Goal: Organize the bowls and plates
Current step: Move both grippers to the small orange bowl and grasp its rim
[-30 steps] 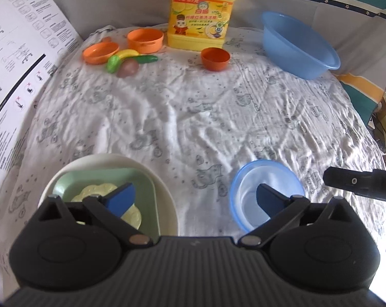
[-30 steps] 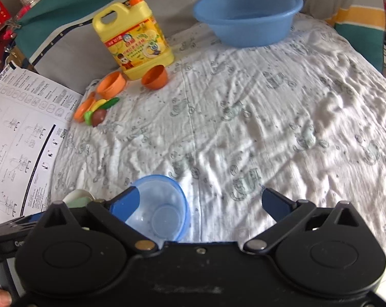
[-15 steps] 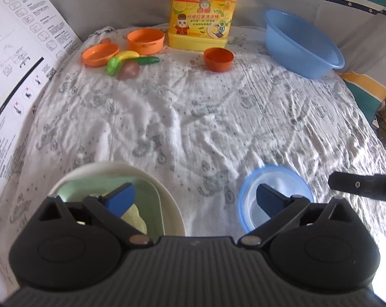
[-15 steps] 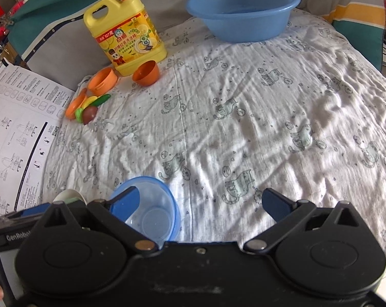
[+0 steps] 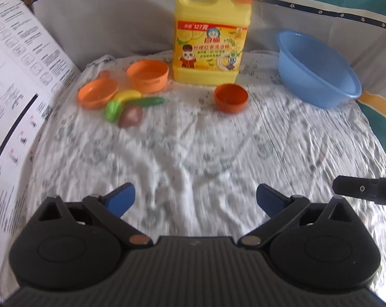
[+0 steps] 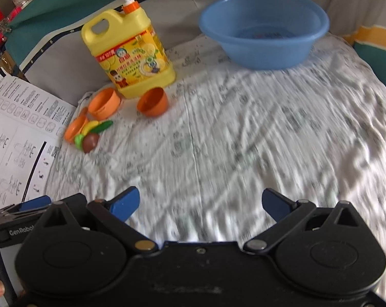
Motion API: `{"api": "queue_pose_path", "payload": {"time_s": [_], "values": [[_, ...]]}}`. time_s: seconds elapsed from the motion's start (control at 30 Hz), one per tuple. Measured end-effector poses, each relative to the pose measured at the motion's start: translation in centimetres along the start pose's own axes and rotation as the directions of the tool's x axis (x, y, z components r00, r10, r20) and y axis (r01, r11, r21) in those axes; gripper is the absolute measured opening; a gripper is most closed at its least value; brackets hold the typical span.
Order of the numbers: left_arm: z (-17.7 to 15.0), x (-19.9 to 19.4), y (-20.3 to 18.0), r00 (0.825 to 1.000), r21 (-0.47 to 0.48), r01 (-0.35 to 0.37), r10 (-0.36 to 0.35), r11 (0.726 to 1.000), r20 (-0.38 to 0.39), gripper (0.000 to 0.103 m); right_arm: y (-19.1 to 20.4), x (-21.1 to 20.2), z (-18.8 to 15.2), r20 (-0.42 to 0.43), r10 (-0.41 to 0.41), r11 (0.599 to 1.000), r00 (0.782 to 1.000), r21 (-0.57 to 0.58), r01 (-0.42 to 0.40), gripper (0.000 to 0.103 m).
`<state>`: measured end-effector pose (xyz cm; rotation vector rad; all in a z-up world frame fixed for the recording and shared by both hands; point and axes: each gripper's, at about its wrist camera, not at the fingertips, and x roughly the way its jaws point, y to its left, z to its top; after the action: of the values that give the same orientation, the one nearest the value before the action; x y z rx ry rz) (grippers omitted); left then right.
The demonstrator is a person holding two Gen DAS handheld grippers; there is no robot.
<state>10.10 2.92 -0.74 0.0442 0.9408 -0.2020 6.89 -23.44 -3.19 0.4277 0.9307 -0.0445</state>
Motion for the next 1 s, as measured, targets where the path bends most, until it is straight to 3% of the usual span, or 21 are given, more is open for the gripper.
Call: {"api": "queue_pose_path", "payload": {"time_s": [0.4, 0.6, 0.77, 0.87, 1.0], "values": [[7.8, 7.2, 0.1, 0.998, 0.008, -0.031, 0.031, 0.999, 0.048, 0.103, 1.8, 6.8, 8.4, 0.035, 0.035, 0.999, 0.999, -0.004, -0.034, 0.102], [10.3, 11.6, -0.8, 0.999, 0.015, -0.015, 0.015, 1.0, 0.046, 0.087, 2.4, 10.9, 12.0, 0.036, 0.06, 0.997, 0.998, 0.048, -0.061, 0.077], [11.6, 14.3, -1.7, 1.0, 0.012, 0.012, -0.012, 1.0, 0.026, 0.073, 2.5, 13.8, 13.8, 0.021, 0.086, 0.994, 0.996, 0.063, -0.087, 0.05], [12.1, 15.5, -1.8, 0.999, -0.002, 0.039, -0.039, 0.999, 0.008, 0.065, 3.0, 15.6, 14.2, -0.002, 0.096, 0.994, 0.995, 0.047, -0.096, 0.038], [12.4, 16.9, -2.1, 0.998, 0.009, 0.057, -0.057, 0.998, -0.014, 0.05, 3.7, 17.4, 14.3, -0.027, 0.107, 0.994, 0.994, 0.022, -0.106, 0.032]]}}
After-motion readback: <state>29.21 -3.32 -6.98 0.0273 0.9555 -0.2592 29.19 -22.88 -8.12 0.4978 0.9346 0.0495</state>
